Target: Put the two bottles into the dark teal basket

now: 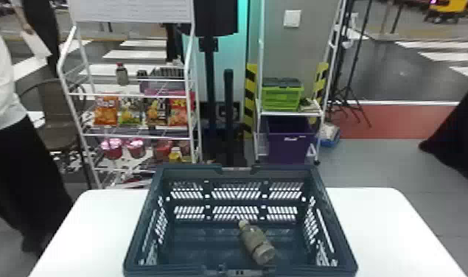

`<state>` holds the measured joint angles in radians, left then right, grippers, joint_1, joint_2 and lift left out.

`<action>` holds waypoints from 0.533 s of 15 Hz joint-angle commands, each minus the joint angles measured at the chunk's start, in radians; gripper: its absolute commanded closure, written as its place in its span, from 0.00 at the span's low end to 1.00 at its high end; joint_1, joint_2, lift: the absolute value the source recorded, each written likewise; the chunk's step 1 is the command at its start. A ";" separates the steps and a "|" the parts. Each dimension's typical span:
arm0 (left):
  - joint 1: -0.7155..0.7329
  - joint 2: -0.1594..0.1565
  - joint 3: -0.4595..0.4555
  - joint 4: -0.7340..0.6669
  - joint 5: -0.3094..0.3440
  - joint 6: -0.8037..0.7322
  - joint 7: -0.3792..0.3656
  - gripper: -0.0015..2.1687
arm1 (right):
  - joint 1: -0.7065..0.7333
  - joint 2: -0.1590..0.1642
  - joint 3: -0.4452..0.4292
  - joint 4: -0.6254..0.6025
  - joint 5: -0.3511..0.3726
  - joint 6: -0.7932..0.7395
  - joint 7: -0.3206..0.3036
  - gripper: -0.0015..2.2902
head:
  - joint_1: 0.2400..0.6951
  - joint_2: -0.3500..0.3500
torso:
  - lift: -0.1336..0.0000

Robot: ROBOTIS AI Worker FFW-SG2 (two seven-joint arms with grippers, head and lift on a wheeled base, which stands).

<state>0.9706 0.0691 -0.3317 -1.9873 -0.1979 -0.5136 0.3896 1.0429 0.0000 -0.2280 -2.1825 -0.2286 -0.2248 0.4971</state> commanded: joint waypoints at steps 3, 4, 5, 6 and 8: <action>-0.013 0.003 -0.009 0.015 -0.002 0.001 0.029 0.03 | -0.007 0.001 -0.017 0.000 -0.009 0.006 0.021 0.02 | 0.57 0.50 | 1.00; -0.013 0.005 -0.003 0.015 0.000 0.001 0.029 0.03 | -0.009 0.001 -0.017 -0.002 -0.009 0.006 0.023 0.02 | 0.57 0.50 | 1.00; -0.013 0.012 0.000 0.015 0.011 0.001 0.029 0.03 | -0.009 0.001 -0.017 -0.002 -0.009 0.006 0.024 0.02 | 0.57 0.50 | 1.00; -0.013 0.020 0.002 0.012 0.014 0.004 0.029 0.03 | -0.011 0.001 -0.017 0.000 -0.009 0.012 0.024 0.02 | 0.57 0.50 | 1.00; -0.020 0.044 0.003 0.002 0.023 0.013 0.029 0.03 | -0.014 0.001 -0.021 -0.005 0.000 0.012 0.026 0.02 | 0.57 0.50 | 1.00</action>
<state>0.9549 0.0952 -0.3292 -1.9788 -0.1829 -0.5072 0.4188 1.0310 0.0000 -0.2471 -2.1838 -0.2369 -0.2132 0.5231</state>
